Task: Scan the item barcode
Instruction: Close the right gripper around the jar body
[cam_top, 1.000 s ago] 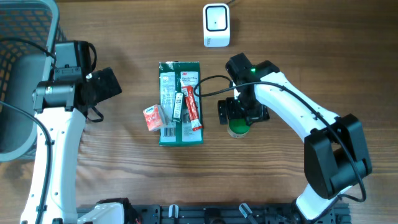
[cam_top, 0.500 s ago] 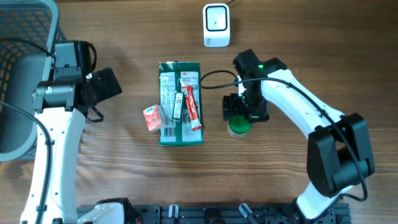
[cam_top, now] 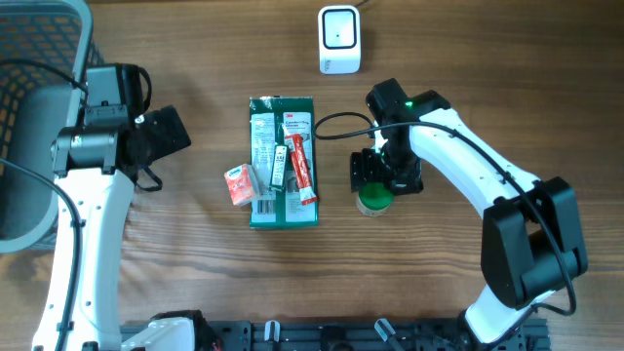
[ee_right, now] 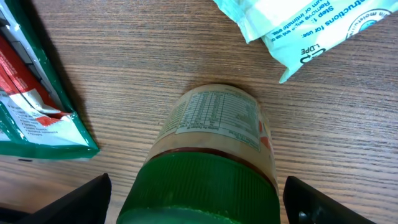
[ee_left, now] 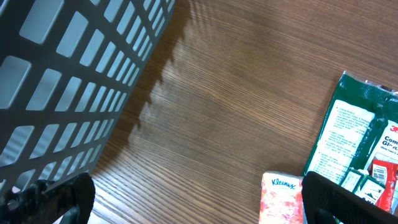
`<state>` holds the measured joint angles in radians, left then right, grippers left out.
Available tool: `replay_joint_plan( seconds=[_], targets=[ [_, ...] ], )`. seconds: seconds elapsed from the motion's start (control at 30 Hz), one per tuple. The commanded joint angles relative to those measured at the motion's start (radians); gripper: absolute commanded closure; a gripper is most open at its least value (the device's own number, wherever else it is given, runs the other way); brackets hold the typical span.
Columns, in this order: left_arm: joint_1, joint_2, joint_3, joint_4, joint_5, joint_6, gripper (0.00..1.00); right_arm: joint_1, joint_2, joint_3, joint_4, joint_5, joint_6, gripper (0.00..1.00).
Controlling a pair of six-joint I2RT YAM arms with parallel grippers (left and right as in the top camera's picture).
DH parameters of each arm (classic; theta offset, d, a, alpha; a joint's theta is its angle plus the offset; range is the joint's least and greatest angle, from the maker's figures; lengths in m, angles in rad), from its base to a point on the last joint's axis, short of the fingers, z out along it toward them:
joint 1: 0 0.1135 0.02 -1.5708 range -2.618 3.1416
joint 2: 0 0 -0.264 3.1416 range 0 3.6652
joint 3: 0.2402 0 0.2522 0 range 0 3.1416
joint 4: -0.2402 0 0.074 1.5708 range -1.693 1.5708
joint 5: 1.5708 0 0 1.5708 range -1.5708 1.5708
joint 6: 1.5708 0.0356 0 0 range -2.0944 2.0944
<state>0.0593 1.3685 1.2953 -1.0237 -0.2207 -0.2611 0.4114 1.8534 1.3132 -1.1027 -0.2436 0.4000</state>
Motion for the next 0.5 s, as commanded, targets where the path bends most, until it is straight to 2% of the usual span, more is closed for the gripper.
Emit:
replay_joint_plan(
  seconds=[0.0,0.47],
  targets=[
    [0.005,-0.013,0.016,0.003,-0.016,-0.009,0.0,0.002,0.013,0.015,-0.002,-0.016,0.021,0.11],
    [0.005,-0.013,0.016,0.003,-0.016,-0.009,0.0,0.01,0.013,0.015,-0.006,-0.016,0.048,0.11]
  ],
)
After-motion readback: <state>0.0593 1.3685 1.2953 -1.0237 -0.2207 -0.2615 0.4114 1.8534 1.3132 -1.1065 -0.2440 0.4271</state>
